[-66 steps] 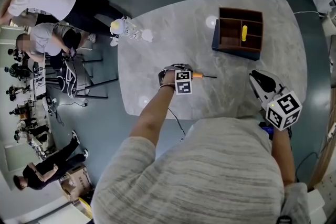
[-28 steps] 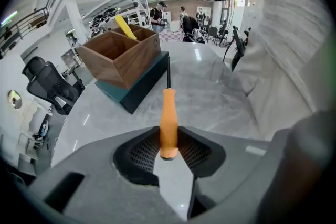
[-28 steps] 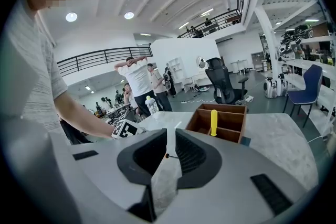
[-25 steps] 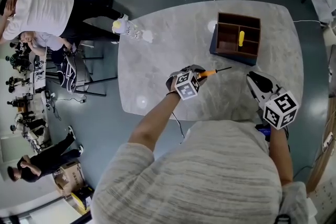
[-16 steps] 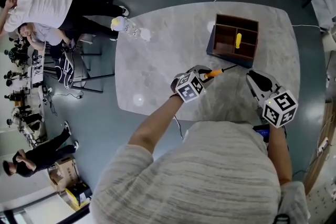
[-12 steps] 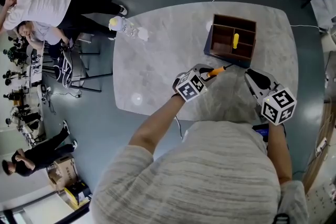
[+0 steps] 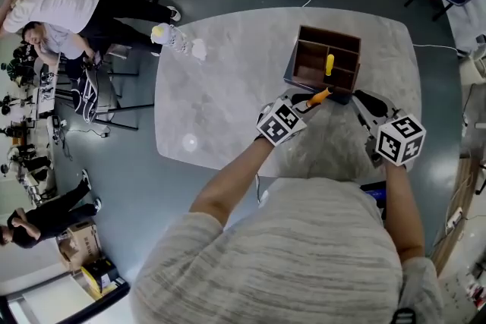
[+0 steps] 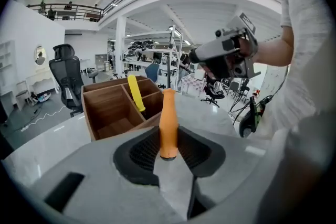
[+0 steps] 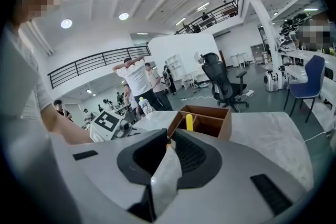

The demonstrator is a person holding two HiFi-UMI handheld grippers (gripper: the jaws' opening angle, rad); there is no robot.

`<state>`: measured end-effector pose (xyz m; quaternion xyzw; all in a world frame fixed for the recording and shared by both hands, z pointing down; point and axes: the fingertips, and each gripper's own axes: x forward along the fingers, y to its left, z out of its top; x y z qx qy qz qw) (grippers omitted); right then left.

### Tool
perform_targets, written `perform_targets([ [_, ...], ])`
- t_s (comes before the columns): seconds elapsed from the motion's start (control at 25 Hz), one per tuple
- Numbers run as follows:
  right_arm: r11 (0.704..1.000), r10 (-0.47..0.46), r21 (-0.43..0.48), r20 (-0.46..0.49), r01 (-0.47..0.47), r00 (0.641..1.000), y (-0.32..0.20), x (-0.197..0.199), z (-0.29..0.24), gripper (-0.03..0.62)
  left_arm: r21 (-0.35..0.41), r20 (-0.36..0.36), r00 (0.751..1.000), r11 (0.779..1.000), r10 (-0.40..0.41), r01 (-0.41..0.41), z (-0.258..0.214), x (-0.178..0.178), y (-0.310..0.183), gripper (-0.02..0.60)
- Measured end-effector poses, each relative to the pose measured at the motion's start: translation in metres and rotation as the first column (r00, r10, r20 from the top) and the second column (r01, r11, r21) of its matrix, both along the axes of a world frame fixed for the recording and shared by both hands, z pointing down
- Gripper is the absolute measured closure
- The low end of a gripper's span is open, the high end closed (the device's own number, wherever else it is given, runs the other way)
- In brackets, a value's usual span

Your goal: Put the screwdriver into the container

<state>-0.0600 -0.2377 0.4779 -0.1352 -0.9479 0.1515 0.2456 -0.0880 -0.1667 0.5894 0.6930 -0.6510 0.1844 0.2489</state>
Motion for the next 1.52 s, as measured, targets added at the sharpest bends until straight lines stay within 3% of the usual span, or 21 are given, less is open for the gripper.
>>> perform_targets([
  [0.32,0.998,0.002,-0.062,0.003,-0.001,1.000,-0.025,-0.030,0.002,0.579,0.059,-0.062,0.996,0.996,-0.070,0.073,-0.012,0.001,-0.028,0.465],
  [0.76,0.973,0.067,-0.223,0.032,-0.058,0.997,-0.046,-0.061,-0.006,0.579,0.095,-0.124,0.984,0.986,-0.125,0.137,-0.024,-0.007,-0.047,0.465],
  [1.52,0.967,0.056,-0.250,0.043,-0.044,0.998,-0.045,-0.079,-0.010,0.580,0.111,-0.161,0.978,0.982,-0.131,0.150,-0.023,-0.013,-0.059,0.465],
])
